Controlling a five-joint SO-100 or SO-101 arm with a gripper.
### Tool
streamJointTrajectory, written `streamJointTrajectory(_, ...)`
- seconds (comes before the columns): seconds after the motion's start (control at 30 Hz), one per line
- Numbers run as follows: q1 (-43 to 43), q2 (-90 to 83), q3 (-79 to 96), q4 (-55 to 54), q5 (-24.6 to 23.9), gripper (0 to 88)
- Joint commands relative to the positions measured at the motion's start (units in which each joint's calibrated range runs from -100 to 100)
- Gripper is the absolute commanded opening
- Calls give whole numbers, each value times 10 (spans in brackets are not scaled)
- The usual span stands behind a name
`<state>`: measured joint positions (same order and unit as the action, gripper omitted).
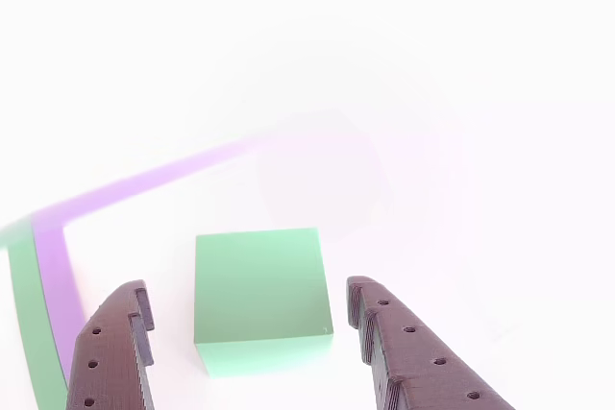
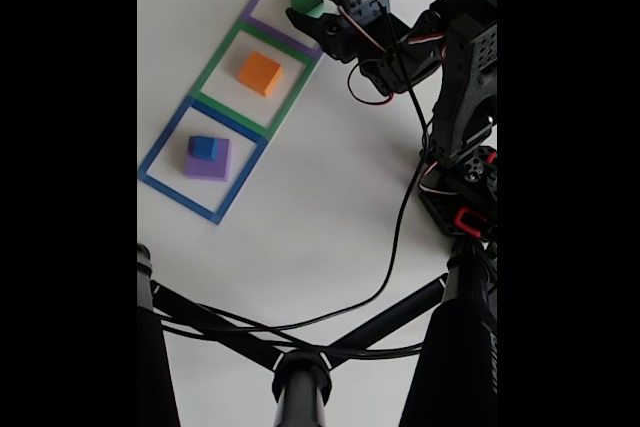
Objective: Tower of hanoi
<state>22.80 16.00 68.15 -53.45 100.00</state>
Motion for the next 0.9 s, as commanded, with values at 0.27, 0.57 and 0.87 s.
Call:
streamJointTrajectory(0.27,1,-342,2,355,0,190)
streamJointTrajectory(0.57,-47,-582,-228,944,0,2)
streamJointTrajectory(0.87,-172,-588,-543,1325,0,0)
